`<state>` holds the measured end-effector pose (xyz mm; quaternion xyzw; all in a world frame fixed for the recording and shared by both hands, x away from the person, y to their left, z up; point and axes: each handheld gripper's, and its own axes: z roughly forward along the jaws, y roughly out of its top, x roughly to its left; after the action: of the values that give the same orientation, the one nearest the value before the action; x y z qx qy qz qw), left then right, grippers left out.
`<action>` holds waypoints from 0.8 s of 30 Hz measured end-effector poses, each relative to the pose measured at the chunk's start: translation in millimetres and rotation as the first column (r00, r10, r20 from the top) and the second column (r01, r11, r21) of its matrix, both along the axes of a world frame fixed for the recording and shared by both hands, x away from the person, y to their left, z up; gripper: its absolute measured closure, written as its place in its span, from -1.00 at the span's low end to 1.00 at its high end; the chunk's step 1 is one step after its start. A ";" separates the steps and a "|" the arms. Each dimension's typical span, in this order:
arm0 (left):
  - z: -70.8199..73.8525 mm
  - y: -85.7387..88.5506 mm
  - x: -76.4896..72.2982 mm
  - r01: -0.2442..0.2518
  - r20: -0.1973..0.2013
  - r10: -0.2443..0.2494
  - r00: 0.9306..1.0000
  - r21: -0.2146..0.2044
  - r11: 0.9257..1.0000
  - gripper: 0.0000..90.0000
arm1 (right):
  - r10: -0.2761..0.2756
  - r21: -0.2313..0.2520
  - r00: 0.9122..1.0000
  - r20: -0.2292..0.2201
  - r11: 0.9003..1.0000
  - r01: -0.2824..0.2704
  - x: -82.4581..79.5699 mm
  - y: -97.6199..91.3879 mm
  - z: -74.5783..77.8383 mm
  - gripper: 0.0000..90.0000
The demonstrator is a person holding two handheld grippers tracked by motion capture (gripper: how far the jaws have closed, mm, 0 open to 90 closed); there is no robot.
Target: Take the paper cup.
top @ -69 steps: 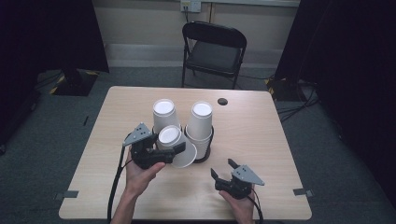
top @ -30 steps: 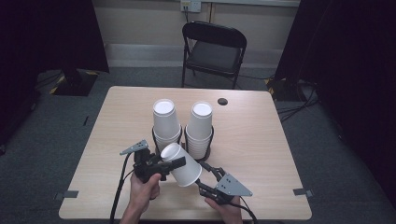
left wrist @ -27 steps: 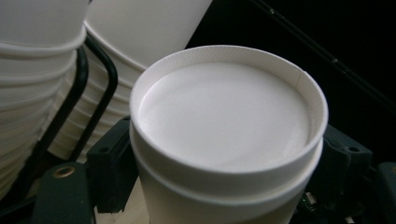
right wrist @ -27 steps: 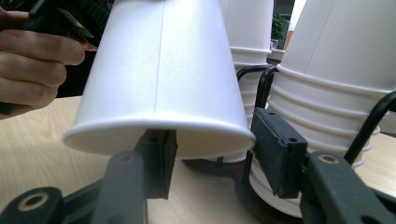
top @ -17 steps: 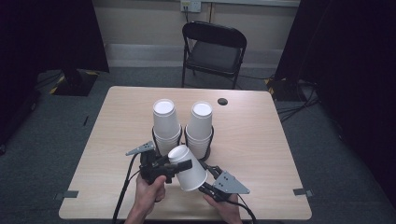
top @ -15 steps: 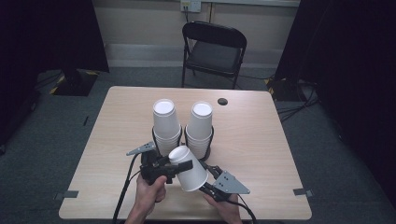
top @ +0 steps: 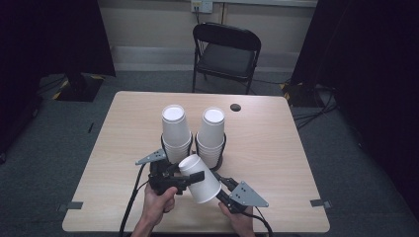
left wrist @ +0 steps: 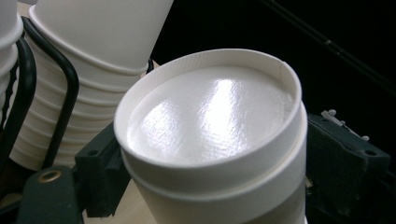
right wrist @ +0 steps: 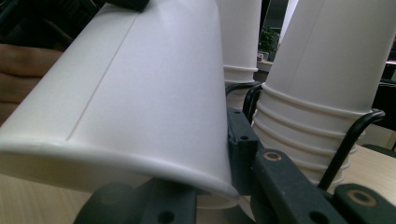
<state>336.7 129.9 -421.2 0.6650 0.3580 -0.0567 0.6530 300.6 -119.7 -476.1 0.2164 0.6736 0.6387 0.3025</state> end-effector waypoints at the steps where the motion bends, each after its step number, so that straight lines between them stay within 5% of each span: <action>1: -0.4 0.3 -0.3 0.003 0.010 -0.003 1.000 -0.001 1.000 -0.67 | 0.001 -0.002 1.000 0.000 1.000 -0.001 -0.3 0.1 -0.1 0.84; 9: -1.9 4.2 -2.2 0.016 0.033 -0.015 0.999 -0.005 1.000 -0.75 | 0.015 -0.002 1.000 -0.009 1.000 -0.015 -3.2 -0.6 3.5 0.87; 24: -5.5 17.9 -6.2 -0.022 0.144 0.021 0.989 0.004 1.000 -0.98 | 0.006 -0.005 1.000 0.009 1.000 -0.006 -3.9 -0.7 11.0 0.91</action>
<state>330.5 147.8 -426.7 0.6654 0.3171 -0.0005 0.6758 296.8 -120.4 -465.1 0.2106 0.6745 0.6389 0.3042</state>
